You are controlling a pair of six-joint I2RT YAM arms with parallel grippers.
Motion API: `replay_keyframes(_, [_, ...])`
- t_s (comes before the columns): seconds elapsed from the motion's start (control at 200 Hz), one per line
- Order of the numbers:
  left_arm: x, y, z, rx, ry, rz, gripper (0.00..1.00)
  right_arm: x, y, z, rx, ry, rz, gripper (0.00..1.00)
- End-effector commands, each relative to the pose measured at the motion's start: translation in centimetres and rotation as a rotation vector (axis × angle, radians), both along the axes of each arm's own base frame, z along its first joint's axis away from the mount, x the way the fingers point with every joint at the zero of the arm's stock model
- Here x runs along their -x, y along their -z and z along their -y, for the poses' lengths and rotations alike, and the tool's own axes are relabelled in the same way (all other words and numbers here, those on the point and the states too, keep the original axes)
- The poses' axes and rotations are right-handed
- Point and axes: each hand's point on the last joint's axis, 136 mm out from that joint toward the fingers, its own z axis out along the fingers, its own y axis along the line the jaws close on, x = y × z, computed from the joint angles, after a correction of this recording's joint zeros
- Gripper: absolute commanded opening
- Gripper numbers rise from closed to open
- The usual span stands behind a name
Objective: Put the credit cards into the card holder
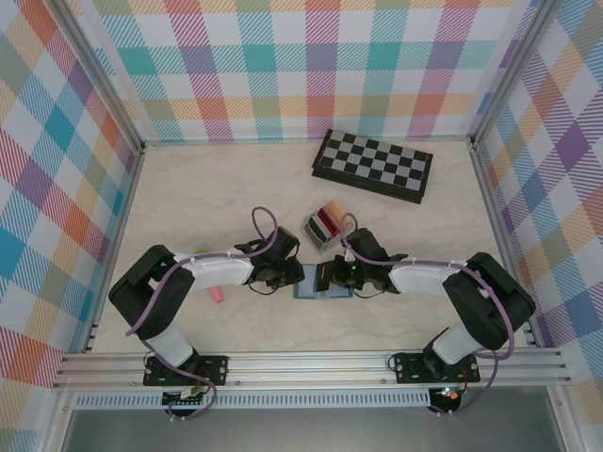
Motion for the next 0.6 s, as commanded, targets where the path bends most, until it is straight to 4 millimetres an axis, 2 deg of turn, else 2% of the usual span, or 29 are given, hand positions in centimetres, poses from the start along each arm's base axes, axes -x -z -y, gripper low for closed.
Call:
replay_keyframes(0.0, [0.3,1.1,0.3,0.006,-0.003,-0.031,0.22,2.8,2.0,0.8,0.043,-0.030,-0.090,0.09])
replay_keyframes(0.25, [0.4,1.2,0.2,0.004,-0.010,-0.033,0.22,3.2,1.8,1.3,0.046,-0.034,-0.086,0.09])
replay_keyframes(0.405, [0.3,1.2,0.2,0.009,-0.009,-0.032,0.21,3.2,1.9,0.5,0.027,-0.065,-0.092,0.09])
replay_keyframes(0.595, [0.4,1.2,0.3,0.013,-0.007,-0.032,0.22,2.1,1.7,-1.1,-0.023,-0.059,-0.094,0.10])
